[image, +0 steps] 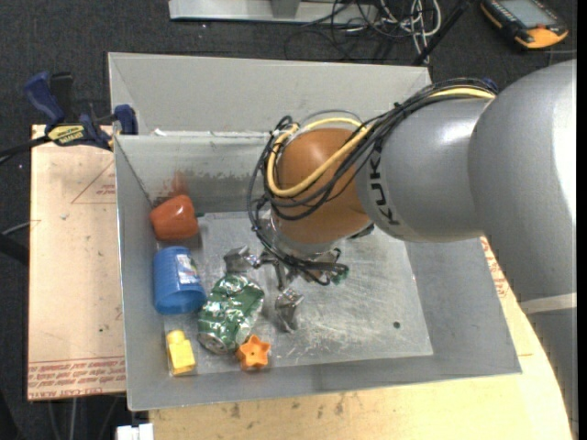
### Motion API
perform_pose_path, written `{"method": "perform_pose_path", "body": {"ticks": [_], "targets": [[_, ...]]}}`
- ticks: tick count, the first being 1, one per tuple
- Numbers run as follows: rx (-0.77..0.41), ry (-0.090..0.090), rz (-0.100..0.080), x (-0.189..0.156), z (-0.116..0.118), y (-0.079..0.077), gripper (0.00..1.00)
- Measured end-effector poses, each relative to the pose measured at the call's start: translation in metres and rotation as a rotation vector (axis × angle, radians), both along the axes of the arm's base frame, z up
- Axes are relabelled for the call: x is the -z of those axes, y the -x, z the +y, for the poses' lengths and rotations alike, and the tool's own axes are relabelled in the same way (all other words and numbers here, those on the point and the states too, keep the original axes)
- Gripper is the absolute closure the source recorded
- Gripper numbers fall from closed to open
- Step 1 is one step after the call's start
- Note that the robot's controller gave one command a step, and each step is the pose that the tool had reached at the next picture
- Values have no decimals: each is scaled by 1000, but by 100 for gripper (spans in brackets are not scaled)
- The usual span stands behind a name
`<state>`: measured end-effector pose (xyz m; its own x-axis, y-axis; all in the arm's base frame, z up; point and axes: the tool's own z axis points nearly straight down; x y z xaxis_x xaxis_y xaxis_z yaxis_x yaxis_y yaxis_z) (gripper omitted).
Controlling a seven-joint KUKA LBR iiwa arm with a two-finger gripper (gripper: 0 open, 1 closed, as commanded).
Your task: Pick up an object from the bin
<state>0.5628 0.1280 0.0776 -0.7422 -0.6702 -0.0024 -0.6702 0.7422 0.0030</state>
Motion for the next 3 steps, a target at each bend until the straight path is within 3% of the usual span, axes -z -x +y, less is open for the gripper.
{"method": "perform_pose_path", "body": {"ticks": [1,2,3], "targets": [[-78,6,-12,5,62,21,100],[-81,4,-11,5,63,22,100],[-87,1,-5,-143,57,2,100]]}}
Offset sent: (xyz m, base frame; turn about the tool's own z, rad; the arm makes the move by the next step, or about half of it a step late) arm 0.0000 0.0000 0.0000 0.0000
